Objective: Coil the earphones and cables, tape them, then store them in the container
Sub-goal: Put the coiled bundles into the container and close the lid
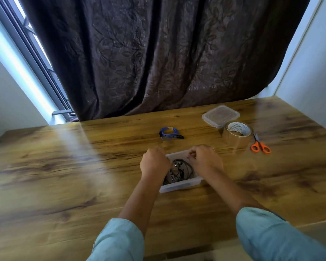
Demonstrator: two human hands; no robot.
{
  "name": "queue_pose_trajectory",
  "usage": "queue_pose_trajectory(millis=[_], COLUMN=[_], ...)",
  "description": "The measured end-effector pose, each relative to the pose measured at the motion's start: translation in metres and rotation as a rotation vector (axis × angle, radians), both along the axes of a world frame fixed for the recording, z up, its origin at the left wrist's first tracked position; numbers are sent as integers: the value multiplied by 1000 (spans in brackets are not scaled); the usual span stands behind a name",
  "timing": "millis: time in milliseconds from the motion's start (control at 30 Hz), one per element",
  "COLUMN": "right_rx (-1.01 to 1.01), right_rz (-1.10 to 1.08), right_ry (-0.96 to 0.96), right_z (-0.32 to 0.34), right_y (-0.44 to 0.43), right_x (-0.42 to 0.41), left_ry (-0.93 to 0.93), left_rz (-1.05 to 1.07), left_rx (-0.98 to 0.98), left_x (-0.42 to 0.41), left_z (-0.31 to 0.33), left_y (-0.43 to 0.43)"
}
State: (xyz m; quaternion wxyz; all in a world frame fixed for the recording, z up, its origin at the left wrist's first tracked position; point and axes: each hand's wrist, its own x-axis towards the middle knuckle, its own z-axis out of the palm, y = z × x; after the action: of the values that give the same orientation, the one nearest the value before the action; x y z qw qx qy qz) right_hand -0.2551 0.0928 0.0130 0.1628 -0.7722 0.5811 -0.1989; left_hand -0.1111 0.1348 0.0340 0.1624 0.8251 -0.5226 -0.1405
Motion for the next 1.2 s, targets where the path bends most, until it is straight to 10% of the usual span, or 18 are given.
queue_pose_trajectory(millis=[200,767,1200], right_rx=[180,426,717], right_rz=[-17,29,-128], right_ry=[-289,-206,-759], right_z=[6,-36,-15], right_y=[-52,-168,-151], right_x=[0,63,56], left_ry=[276,335,1014], left_rz=[129,312,367], left_rx=[-75,130,-76], left_x=[25,54,51], left_z=[-5,-49,-44], left_y=[-37,-169,-157])
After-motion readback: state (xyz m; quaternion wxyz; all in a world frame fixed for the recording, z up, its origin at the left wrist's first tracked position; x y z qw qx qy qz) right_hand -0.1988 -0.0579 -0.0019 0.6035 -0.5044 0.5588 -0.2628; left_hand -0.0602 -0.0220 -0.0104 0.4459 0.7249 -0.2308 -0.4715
